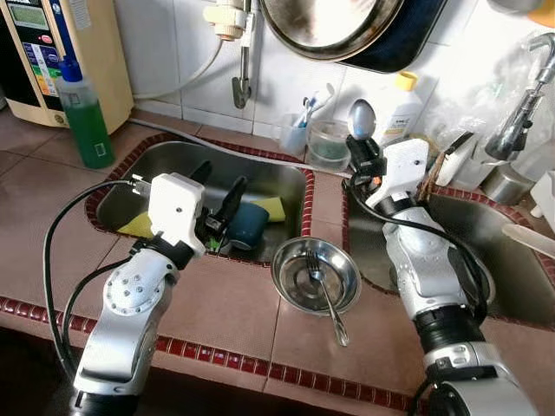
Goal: Kitchen organization
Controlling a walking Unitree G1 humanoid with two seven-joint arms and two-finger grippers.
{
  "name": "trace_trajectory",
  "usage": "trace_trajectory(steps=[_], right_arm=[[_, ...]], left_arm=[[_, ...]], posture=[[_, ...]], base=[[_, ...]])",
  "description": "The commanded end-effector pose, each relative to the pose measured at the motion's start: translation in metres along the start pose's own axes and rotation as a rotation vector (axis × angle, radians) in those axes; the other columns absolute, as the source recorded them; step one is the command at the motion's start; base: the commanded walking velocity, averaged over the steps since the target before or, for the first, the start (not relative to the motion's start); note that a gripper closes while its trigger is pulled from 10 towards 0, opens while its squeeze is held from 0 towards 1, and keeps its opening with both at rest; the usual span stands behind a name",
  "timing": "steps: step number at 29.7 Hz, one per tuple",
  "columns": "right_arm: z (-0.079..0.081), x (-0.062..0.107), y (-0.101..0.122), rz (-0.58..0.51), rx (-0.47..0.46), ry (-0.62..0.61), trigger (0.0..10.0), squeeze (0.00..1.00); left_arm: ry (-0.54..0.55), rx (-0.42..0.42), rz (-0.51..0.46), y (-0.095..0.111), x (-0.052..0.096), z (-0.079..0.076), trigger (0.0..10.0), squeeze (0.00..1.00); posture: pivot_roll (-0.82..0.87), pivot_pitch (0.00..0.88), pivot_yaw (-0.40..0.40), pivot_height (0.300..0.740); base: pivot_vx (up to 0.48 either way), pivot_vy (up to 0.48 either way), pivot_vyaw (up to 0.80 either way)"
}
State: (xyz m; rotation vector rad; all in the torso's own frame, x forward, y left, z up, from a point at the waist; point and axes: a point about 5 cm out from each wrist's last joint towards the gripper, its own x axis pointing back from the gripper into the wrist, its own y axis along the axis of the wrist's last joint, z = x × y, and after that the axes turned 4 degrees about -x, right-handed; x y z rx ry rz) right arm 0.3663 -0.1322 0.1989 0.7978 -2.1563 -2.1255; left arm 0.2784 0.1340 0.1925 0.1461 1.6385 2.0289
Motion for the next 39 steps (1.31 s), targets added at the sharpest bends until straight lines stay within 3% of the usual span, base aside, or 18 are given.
trace_trajectory(steps=[1, 20, 33, 39], right_arm=[[-0.005, -0.004, 0.003, 0.007, 0.003, 0.021, 10.0, 0.00], [0.016, -0.020, 0.004, 0.050, -0.071, 0.231, 10.0, 0.00], [0.046, -0.033, 0.039, -0.071, -0.268, 0.503, 10.0, 0.00], [0.054, -0.036, 0.047, -0.094, -0.341, 0.586, 10.0, 0.00]], left_arm=[[-0.030, -0.002, -0.002, 0.004, 0.000, -0.005, 10.0, 0.00], [-0.026, 0.035, 0.063, 0.028, 0.020, -0.007, 10.0, 0.00], [-0.065, 0.095, 0.099, 0.037, 0.028, -0.020, 10.0, 0.00], [-0.057, 0.096, 0.111, 0.043, 0.031, -0.018, 10.0, 0.00]], posture=[[-0.09, 0.056, -0.114, 0.732], [-0.05, 0.209, -0.118, 0.732], [-0.06, 0.279, -0.111, 0.732], [-0.05, 0.302, -0.110, 0.732]], base=[[0.000, 0.000, 0.00], [0.000, 0.000, 0.00], [0.000, 0.000, 0.00], [0.000, 0.000, 0.00]])
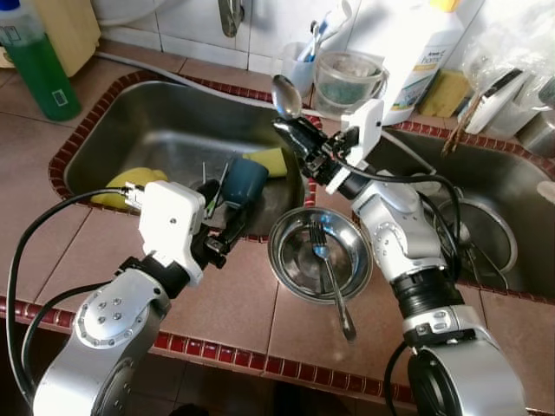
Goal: Kitchen organization
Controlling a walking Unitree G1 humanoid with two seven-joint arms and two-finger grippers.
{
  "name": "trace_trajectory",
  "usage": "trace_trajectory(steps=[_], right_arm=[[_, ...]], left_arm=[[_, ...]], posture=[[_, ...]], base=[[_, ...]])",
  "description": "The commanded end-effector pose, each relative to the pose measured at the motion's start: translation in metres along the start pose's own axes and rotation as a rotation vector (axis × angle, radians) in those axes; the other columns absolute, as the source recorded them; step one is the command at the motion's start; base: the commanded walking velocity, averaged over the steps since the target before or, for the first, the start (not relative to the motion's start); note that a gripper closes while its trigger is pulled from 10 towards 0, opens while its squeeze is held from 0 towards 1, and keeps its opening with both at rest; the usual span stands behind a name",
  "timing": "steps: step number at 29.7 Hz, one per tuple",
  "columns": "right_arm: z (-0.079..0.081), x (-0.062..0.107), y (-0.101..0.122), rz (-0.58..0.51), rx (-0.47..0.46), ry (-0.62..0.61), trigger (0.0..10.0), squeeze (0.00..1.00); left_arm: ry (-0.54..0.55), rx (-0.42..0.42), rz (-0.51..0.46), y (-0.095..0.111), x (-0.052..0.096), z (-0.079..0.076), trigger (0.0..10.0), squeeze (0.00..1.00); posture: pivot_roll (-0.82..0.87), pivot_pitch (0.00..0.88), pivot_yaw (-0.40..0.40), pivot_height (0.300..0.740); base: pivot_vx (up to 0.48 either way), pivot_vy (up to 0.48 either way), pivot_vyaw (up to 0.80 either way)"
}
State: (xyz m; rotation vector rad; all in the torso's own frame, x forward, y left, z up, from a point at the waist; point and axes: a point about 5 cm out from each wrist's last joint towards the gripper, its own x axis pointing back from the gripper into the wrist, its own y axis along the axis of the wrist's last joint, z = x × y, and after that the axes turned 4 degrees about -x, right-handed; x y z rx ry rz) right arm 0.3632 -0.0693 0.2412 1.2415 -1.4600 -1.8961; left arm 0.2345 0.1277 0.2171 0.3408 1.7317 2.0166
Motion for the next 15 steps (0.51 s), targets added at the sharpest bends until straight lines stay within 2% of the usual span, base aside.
trace_trajectory(steps=[1, 4, 8, 15], right_arm=[[0.000, -0.001, 0.011, -0.032, 0.001, 0.028, 10.0, 0.00], [0.001, -0.002, 0.011, -0.028, -0.023, 0.046, 10.0, 0.00], [0.000, -0.001, 0.011, -0.025, -0.027, 0.049, 10.0, 0.00], [-0.008, 0.001, 0.009, -0.021, -0.095, 0.052, 10.0, 0.00]], left_arm=[[-0.011, -0.009, -0.008, 0.005, 0.005, -0.003, 10.0, 0.00], [-0.054, -0.036, 0.008, 0.007, 0.014, -0.005, 10.0, 0.00], [-0.057, -0.038, 0.014, 0.007, 0.016, -0.005, 10.0, 0.00], [-0.096, -0.043, 0.001, 0.019, 0.023, -0.007, 10.0, 0.00]], posture=[[-0.05, 0.312, -0.110, 0.732], [-0.05, 0.325, -0.107, 0.732], [-0.05, 0.331, -0.105, 0.732], [-0.04, 0.353, -0.101, 0.732]], base=[[0.000, 0.000, 0.00], [0.000, 0.000, 0.00], [0.000, 0.000, 0.00], [0.000, 0.000, 0.00]])
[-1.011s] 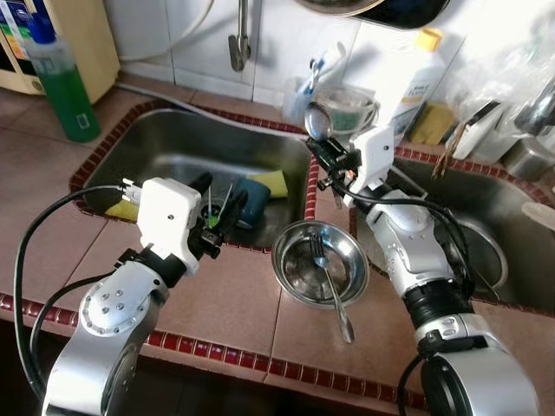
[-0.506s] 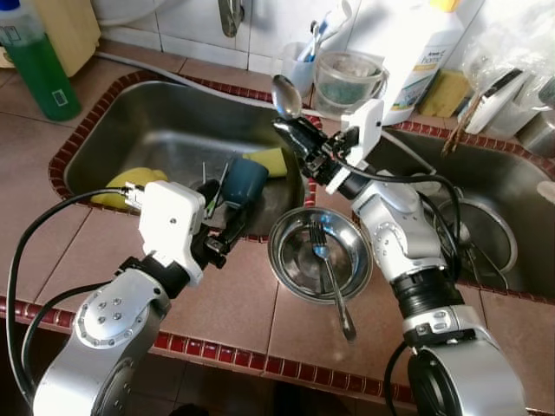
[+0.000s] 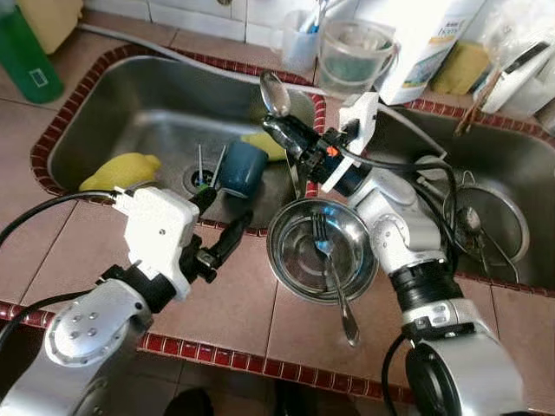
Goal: Kitchen organization
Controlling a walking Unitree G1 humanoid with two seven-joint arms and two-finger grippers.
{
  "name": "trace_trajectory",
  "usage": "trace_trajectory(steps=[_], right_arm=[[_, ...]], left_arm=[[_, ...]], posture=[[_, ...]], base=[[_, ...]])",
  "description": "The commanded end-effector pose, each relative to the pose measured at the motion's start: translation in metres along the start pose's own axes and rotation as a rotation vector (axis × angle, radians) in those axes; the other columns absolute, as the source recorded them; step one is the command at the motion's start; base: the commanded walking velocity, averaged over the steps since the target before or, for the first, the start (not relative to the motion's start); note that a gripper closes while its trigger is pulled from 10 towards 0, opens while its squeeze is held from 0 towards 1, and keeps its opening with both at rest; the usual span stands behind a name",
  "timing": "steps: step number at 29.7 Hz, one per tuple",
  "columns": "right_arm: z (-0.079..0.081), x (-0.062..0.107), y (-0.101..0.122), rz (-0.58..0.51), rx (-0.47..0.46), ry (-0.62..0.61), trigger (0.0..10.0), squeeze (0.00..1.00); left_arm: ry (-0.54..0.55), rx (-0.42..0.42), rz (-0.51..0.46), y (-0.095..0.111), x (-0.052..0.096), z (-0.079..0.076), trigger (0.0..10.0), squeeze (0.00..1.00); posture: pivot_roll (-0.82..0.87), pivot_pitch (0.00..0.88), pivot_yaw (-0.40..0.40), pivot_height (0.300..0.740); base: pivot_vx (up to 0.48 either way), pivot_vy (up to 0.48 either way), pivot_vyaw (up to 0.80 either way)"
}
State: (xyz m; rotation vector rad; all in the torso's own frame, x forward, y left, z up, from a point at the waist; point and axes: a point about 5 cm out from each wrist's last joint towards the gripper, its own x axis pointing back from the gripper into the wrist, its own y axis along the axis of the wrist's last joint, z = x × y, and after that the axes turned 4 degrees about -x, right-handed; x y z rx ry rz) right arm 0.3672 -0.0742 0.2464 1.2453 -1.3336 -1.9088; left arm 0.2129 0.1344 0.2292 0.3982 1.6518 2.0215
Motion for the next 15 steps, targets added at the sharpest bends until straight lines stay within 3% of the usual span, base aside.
trace_trajectory(steps=[1, 7, 15], right_arm=[[-0.003, 0.001, 0.004, -0.008, -0.006, 0.010, 10.0, 0.00], [-0.008, -0.001, 0.006, -0.012, -0.029, -0.003, 10.0, 0.00], [-0.013, -0.005, 0.015, -0.066, -0.139, -0.010, 10.0, 0.00]], left_arm=[[-0.038, -0.005, -0.009, 0.005, 0.003, -0.006, 10.0, 0.00], [-0.077, 0.008, -0.014, 0.009, 0.006, -0.012, 10.0, 0.00], [-0.085, 0.023, -0.009, 0.011, 0.008, -0.014, 10.0, 0.00]], posture=[[-0.04, 0.358, -0.098, 0.732], [-0.03, 0.363, -0.099, 0.732], [-0.03, 0.366, -0.106, 0.732]], base=[[0.000, 0.000, 0.00], [0.000, 0.000, 0.00], [0.000, 0.000, 0.00]])
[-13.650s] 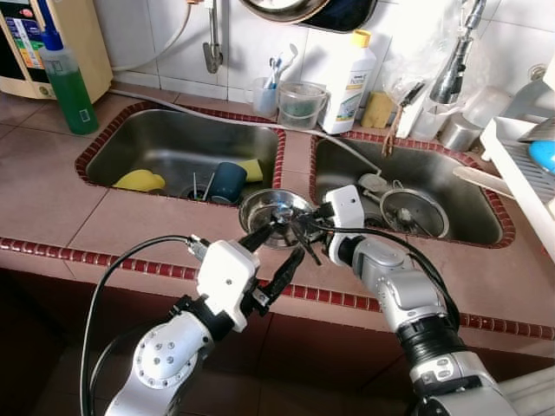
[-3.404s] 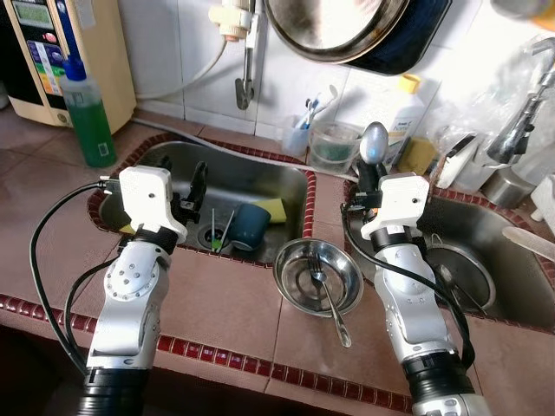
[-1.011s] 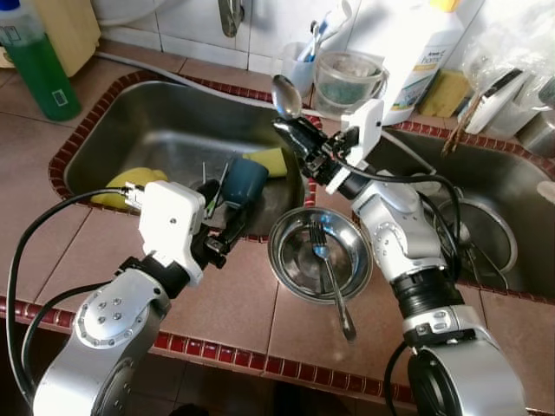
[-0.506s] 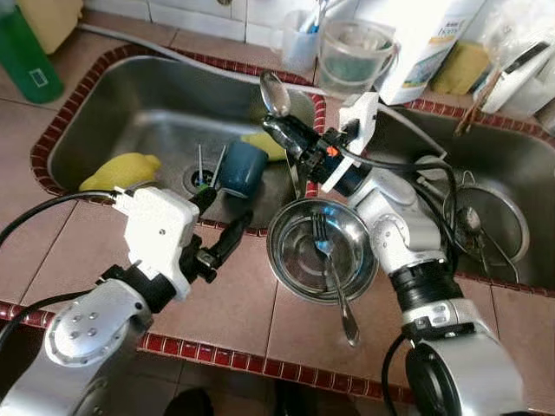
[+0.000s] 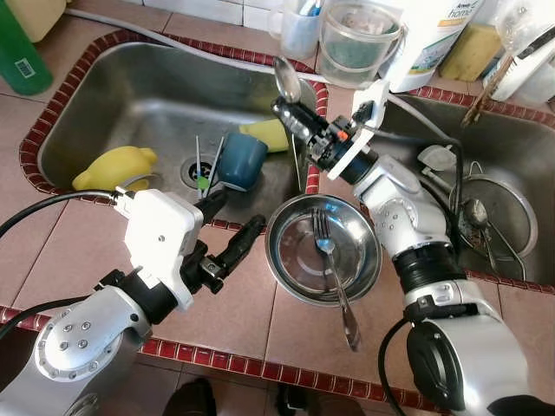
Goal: Kitchen organization
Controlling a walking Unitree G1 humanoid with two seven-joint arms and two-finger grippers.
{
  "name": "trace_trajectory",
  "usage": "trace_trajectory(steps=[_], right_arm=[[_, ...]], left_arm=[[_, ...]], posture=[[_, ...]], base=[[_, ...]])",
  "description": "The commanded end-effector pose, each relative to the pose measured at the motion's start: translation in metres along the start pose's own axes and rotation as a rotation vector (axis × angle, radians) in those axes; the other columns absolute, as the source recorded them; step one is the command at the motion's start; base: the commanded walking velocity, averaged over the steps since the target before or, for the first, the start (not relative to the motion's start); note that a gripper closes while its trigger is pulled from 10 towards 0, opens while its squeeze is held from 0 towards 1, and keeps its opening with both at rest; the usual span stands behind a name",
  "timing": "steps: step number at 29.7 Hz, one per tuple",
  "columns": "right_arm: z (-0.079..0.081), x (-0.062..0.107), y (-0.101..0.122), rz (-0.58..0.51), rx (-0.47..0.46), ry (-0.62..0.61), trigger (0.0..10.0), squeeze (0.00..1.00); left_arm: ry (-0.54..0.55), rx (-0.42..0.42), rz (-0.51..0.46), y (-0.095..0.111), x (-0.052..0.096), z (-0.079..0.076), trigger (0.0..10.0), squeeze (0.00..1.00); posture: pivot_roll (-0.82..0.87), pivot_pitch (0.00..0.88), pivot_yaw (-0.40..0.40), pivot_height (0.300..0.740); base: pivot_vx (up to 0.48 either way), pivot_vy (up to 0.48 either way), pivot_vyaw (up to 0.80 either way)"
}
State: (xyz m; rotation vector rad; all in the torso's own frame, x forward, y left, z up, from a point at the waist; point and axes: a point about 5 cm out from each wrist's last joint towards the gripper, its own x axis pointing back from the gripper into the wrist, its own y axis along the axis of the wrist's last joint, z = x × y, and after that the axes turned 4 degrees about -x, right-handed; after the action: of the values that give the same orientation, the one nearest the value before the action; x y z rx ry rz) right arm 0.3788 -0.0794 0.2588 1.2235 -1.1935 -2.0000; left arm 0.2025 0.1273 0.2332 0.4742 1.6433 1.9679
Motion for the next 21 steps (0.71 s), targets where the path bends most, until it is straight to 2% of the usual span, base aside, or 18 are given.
trace_trajectory(steps=[1, 10, 17, 18, 21], right_arm=[[-0.002, 0.000, 0.003, -0.015, -0.026, 0.002, 10.0, 0.00], [-0.004, 0.001, 0.000, -0.004, -0.050, 0.008, 10.0, 0.00], [0.001, 0.004, -0.017, 0.056, -0.113, 0.043, 10.0, 0.00], [0.003, 0.004, -0.022, 0.075, -0.136, 0.058, 10.0, 1.00], [0.004, 0.004, -0.025, 0.087, -0.155, 0.072, 10.0, 1.00]], left_arm=[[-0.019, -0.007, -0.013, 0.004, 0.003, -0.004, 10.0, 0.00], [-0.041, 0.006, -0.017, 0.007, 0.003, -0.007, 10.0, 0.00], [-0.066, 0.013, -0.017, 0.009, 0.005, -0.012, 10.0, 0.00], [-0.065, 0.013, -0.017, 0.009, 0.005, -0.012, 10.0, 0.00], [-0.065, 0.015, -0.016, 0.010, 0.005, -0.011, 10.0, 0.00]], posture=[[-0.03, 0.366, -0.106, 0.732], [-0.03, 0.368, -0.109, 0.732], [-0.03, 0.371, -0.110, 0.732], [-0.03, 0.371, -0.110, 0.732], [-0.03, 0.373, -0.113, 0.732]], base=[[0.000, 0.000, 0.00], [0.000, 0.000, 0.00], [0.000, 0.000, 0.00], [0.000, 0.000, 0.00], [0.000, 0.000, 0.00]])
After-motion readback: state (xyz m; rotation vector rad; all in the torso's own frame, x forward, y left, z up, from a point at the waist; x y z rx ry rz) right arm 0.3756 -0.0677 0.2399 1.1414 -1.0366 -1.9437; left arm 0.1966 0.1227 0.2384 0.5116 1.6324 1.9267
